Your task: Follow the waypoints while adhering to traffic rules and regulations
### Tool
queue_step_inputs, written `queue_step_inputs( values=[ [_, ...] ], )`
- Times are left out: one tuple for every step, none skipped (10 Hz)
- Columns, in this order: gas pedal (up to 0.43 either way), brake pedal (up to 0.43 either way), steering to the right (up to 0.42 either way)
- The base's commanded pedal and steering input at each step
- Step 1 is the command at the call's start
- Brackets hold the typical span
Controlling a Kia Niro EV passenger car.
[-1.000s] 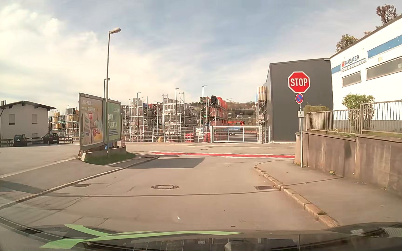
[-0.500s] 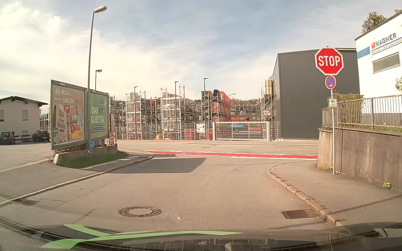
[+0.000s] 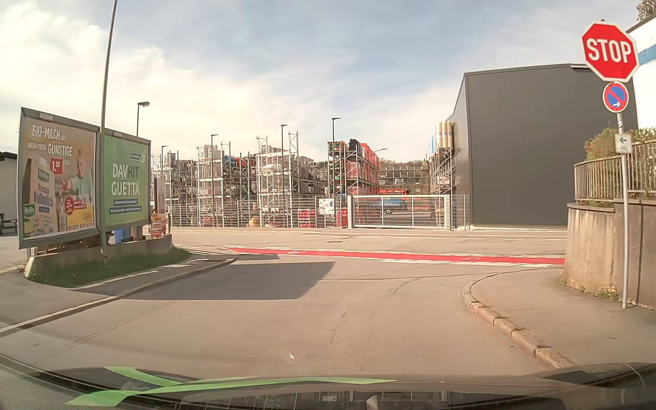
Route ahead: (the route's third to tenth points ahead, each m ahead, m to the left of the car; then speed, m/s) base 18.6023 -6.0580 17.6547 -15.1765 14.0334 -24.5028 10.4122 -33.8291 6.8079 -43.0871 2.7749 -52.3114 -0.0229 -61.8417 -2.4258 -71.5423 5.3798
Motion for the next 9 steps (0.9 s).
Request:
queue_step_inputs(
  values=[
    [0.000,0.201,-0.008],
    [0.000,0.195,-0.006],
    [0.000,0.195,-0.006],
    [0.000,0.195,-0.006],
    [0.000,0.201,-0.006],
    [0.000,0.207,-0.004],
    [0.000,0.207,0.005],
    [0.000,0.213,0.019],
    [0.000,0.213,0.036]
  ],
)
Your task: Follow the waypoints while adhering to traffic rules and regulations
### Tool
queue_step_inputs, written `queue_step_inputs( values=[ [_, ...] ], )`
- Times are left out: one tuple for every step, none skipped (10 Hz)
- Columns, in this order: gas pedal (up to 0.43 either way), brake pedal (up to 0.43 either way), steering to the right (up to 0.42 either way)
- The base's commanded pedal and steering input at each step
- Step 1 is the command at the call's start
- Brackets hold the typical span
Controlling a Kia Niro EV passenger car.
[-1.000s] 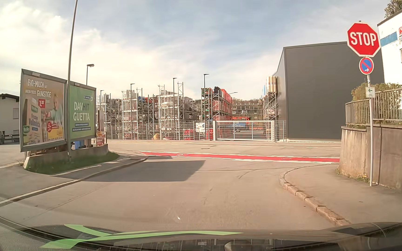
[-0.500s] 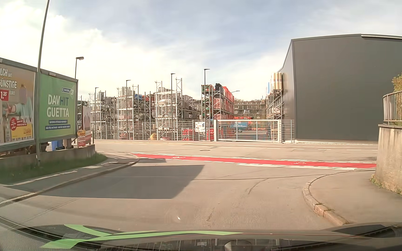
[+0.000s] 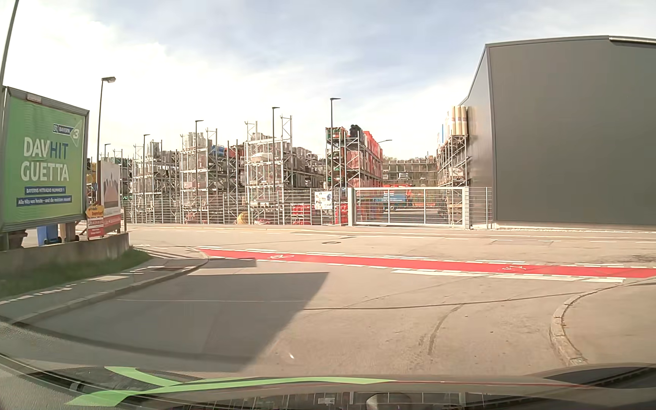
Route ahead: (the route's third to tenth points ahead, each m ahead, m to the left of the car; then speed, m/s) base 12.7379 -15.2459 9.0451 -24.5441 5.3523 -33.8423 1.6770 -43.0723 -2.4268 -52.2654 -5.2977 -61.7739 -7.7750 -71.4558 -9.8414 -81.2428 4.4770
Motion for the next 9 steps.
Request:
queue_step_inputs(
  values=[
    [0.000,0.220,0.053],
    [0.000,0.213,0.071],
    [0.000,0.213,0.099],
    [0.000,0.220,0.131],
    [0.000,0.220,0.161],
    [0.000,0.220,0.199],
    [0.000,0.220,0.226],
    [0.000,0.220,0.242],
    [0.000,0.226,0.254]
  ],
)
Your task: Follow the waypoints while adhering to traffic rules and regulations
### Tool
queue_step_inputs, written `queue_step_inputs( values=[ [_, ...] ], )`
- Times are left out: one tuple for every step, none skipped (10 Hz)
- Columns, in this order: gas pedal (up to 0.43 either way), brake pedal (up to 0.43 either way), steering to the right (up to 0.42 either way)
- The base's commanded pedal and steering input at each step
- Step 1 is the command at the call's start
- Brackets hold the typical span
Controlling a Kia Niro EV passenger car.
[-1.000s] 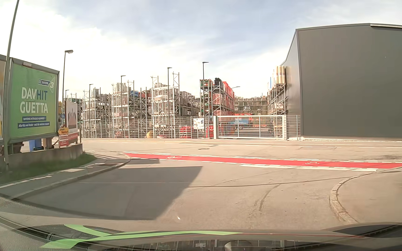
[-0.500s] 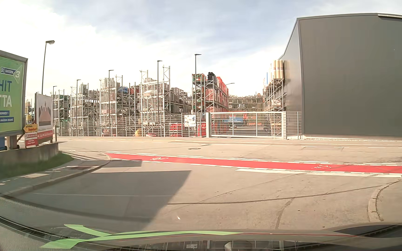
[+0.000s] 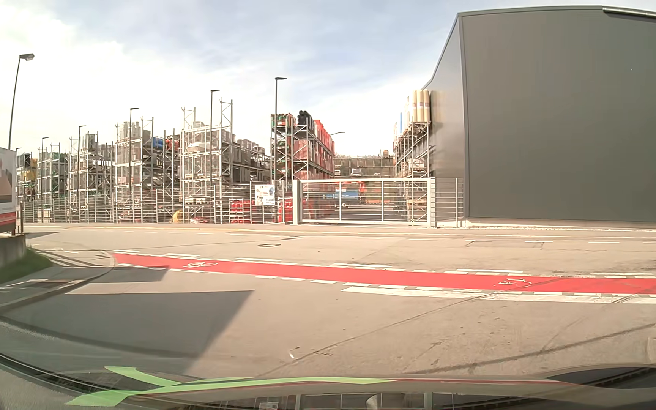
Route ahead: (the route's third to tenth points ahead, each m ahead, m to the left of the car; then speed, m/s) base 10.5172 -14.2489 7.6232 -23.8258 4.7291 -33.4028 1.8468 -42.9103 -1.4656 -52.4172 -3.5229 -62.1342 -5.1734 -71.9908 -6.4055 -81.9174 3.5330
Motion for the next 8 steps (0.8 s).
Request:
queue_step_inputs(
  values=[
    [0.000,0.232,0.270],
    [0.000,0.226,0.291],
    [0.000,0.232,0.314],
    [0.000,0.232,0.331],
    [0.000,0.232,0.343],
    [0.000,0.232,0.357],
    [0.000,0.232,0.367],
    [0.000,0.232,0.370]
  ],
)
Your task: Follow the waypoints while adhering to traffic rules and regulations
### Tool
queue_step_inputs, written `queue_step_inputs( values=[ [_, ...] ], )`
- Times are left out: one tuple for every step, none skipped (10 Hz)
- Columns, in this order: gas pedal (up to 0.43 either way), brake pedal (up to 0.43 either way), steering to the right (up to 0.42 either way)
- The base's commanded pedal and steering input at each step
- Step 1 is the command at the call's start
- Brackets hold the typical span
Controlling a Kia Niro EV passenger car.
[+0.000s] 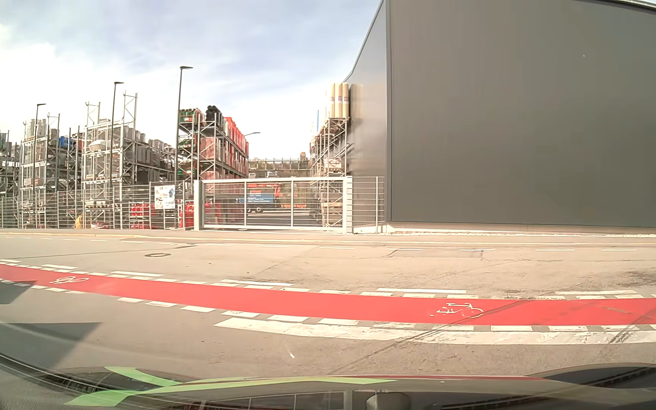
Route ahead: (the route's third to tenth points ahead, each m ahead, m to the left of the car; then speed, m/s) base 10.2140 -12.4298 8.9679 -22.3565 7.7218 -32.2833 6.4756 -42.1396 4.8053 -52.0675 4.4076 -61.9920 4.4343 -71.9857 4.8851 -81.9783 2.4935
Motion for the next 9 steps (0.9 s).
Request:
queue_step_inputs(
  values=[
    [0.000,0.238,0.376],
    [0.000,0.244,0.385],
    [0.000,0.262,0.387],
    [0.000,0.262,0.387],
    [0.000,0.256,0.386],
    [0.000,0.256,0.387],
    [0.000,0.256,0.390],
    [0.000,0.268,0.391],
    [0.000,0.274,0.391]
  ],
)
